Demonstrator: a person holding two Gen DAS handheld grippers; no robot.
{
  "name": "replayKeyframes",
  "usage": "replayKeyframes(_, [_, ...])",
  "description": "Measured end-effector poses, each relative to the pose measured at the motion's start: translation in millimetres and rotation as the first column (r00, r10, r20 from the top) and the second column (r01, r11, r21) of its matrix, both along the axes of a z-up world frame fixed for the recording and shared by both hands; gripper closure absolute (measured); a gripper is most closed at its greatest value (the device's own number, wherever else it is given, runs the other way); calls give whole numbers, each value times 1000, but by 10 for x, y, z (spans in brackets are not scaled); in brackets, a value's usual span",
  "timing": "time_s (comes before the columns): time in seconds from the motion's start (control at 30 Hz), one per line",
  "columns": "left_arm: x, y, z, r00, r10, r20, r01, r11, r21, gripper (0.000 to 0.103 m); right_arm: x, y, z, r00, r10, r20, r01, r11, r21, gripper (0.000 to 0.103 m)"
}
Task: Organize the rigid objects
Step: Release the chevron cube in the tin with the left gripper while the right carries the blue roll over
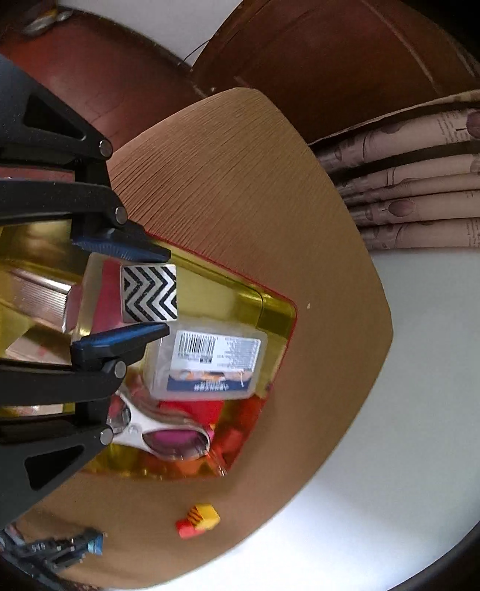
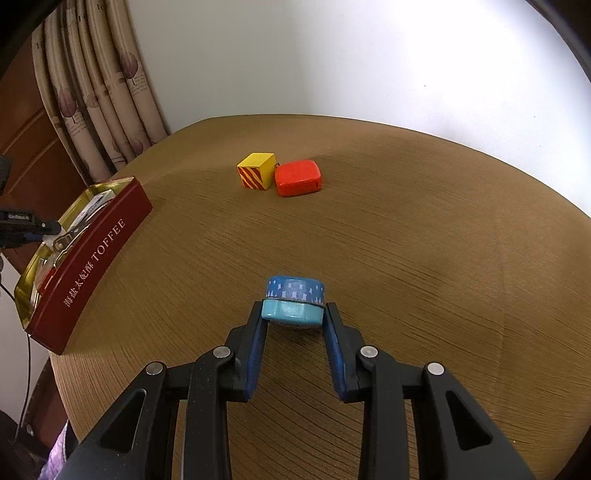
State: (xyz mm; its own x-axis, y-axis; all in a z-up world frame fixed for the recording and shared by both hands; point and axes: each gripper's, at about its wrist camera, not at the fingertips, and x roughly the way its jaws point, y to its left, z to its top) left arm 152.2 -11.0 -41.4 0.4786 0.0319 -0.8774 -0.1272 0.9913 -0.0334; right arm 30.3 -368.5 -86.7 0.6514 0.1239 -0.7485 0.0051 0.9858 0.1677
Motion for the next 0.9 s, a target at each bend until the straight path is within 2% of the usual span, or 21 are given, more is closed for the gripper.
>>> replayKeyframes(0.1, [18,-34,-26,1000,-11,-25,12,999,35,68,4,2,-3,1000,-1,-3,1,1000,-1,74])
replayKeyframes(0.17, [-32,-83,37,1000,-29,7,28,996,80,67,6,3,-4,1000,0,-4,0,1000,-2,74])
replayKeyframes(0.27, [-166,-154,207,994,-55,93,43,991,125,56,11,9,-4,1000,2,-6,-2,1000,-5,74])
replayKeyframes(0.33, [-272,-129,340,986,-61,153,46,994,95,56,17,24,0,1000,8,-9,-8,1000,-14,74])
replayKeyframes(0.43, [-581,65,489,968,2,249,10,999,-47,53,13,90,32,1000,30,-8,-30,999,-41,74])
replayKeyframes(0.53, [-886,273,478,953,85,290,-46,989,-137,50,0,241,176,997,76,9,-76,997,-23,74])
replayKeyframes(0.63, [-1165,486,371,938,168,303,-103,970,-219,48,1,541,464,983,172,55,-174,984,28,74])
replayKeyframes(0.7, [-1281,591,285,939,192,285,-122,962,-244,48,32,787,646,964,255,75,-261,962,84,74])
replayKeyframes(0.77, [-1334,666,262,940,202,277,-141,964,-226,48,84,1093,784,933,352,82,-360,923,136,74])
replayKeyframes(0.9, [-1337,703,220,948,191,253,-130,963,-237,48,184,1599,828,877,478,55,-479,859,182,74])
